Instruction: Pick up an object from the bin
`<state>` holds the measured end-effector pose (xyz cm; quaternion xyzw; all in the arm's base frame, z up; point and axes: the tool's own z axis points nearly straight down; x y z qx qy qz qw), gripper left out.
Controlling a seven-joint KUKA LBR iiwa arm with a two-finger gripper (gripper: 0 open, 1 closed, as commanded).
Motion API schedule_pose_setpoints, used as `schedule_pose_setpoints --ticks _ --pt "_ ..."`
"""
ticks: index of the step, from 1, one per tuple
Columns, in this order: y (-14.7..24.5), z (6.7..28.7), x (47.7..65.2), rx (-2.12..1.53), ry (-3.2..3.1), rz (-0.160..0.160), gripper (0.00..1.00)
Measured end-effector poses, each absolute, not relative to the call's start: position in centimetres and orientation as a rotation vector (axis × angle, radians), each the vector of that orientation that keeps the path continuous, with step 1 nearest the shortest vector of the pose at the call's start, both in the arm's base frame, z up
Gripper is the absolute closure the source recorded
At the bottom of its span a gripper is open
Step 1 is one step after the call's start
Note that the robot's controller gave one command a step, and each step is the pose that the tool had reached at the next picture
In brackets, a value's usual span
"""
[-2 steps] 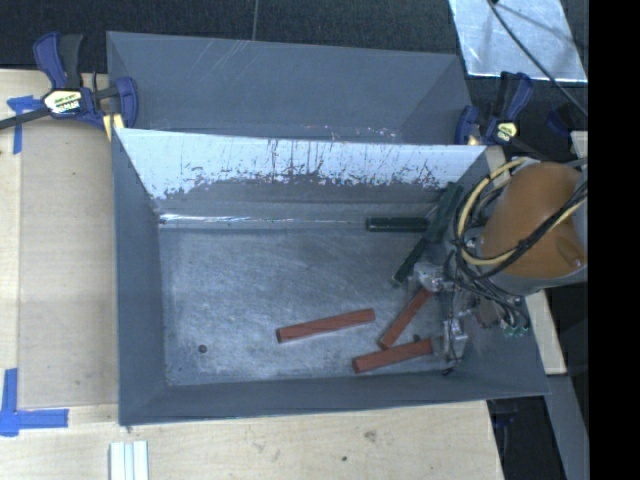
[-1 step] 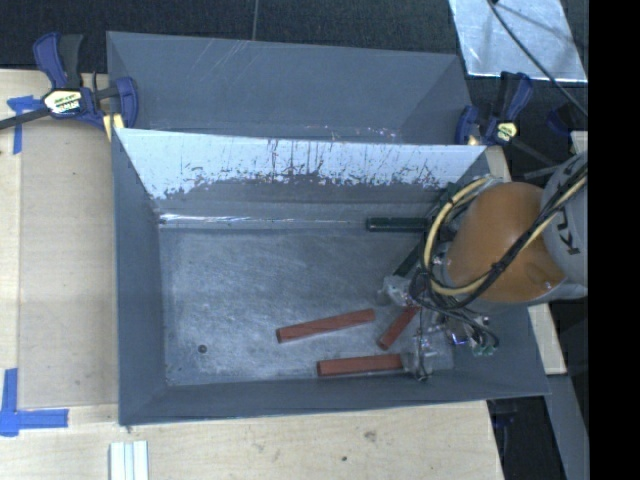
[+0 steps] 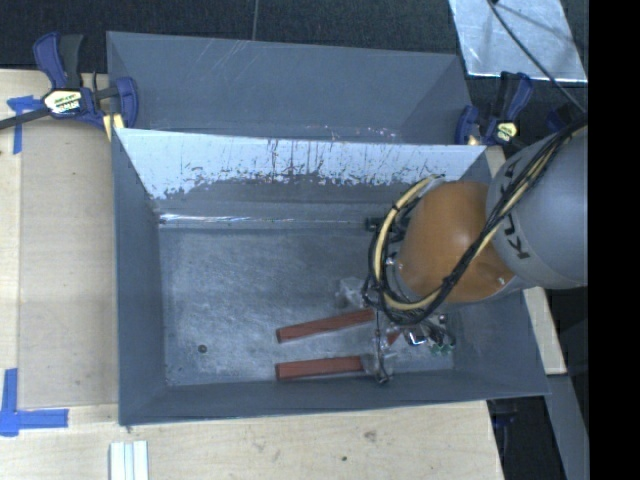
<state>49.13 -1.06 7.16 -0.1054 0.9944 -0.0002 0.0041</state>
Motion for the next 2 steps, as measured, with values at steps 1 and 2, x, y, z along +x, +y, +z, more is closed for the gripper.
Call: schedule_pose_setpoints --ticks 1,2 --pt "-1.1 7.3 49.0 -0.332 3.124 -0.001 1.00" --pt "0.8 25.0 51.4 -0.580 3.074 -0.003 1.00"
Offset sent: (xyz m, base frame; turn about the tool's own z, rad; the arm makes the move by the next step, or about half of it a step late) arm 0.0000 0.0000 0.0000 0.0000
